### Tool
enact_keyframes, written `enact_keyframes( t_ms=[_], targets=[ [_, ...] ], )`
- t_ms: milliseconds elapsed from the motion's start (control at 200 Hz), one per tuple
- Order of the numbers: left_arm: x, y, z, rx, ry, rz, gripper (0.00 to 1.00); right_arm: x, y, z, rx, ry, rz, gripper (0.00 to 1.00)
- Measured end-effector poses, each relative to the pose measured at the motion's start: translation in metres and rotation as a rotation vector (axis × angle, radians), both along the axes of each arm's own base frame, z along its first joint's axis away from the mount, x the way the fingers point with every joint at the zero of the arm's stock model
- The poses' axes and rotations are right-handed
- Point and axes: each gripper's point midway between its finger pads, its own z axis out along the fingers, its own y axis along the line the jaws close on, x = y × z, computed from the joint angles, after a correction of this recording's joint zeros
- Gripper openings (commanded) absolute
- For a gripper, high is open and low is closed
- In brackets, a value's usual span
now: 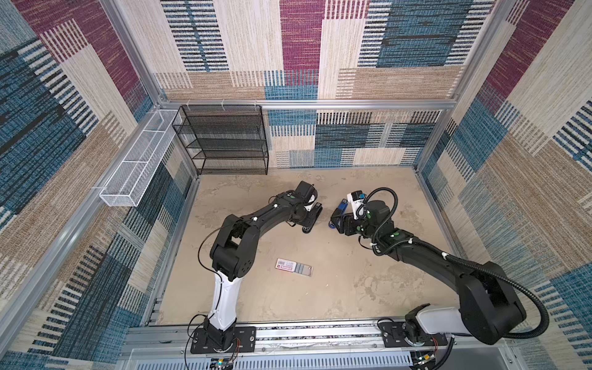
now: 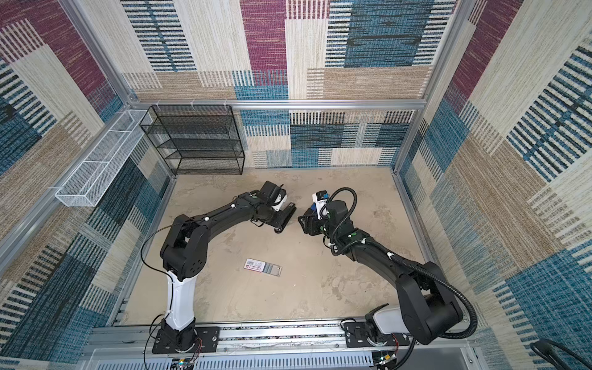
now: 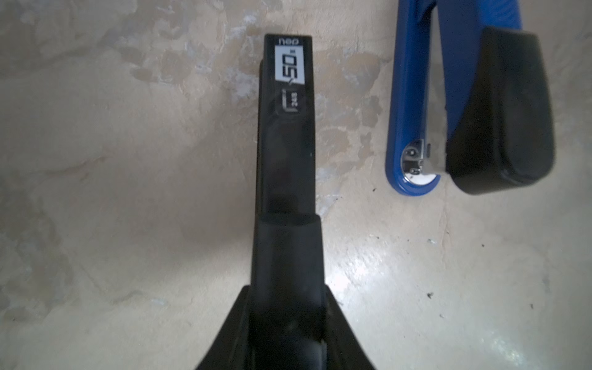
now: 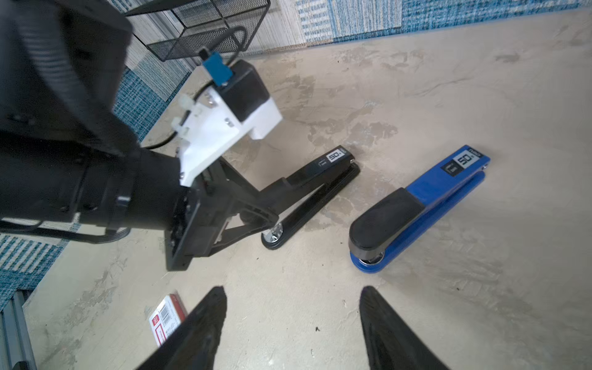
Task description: Load the staples into the stapler
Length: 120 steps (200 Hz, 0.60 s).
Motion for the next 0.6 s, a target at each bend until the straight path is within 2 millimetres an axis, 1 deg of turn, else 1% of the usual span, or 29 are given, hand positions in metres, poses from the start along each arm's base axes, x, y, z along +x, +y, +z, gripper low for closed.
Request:
enact_keyframes(
  t_ms=[35,80,95,195,285,381,471,546,601],
  targets=[
    [0.004,-0.003,0.000,-0.005,-0.002,0.004,0.21,-0.001,-0.001,0.000,0.000,-0.001,0.000,0.70],
    [0.009,-0.006,0.001,-0.010,-0.005,0.009,0.33,-0.002,-0.002,0.000,0.002,0.001,-0.003,0.70],
    [0.011,-0.008,0.001,-0.012,-0.007,0.010,0.36,-0.002,-0.002,0.000,0.002,0.001,-0.003,0.70],
    [0.018,-0.012,0.004,-0.021,-0.014,0.016,0.49,-0.003,-0.003,-0.001,0.001,0.004,-0.005,0.70],
    [0.019,-0.014,0.010,-0.032,-0.021,0.025,0.52,-0.003,-0.005,0.000,-0.002,0.001,-0.015,0.70],
    [0.014,-0.010,0.018,-0.038,-0.024,0.031,0.54,-0.002,-0.008,0.001,-0.005,0.001,-0.026,0.72],
    [0.003,-0.003,0.034,-0.047,-0.034,0.035,0.54,-0.002,-0.009,0.000,-0.004,0.004,-0.028,0.74],
    [-0.008,0.006,0.049,-0.055,-0.055,0.042,0.57,-0.003,-0.009,0.000,-0.006,0.009,-0.028,0.76],
    [-0.016,0.015,0.059,-0.060,-0.075,0.055,0.59,-0.003,-0.009,-0.001,-0.004,0.011,-0.025,0.80]
  ],
)
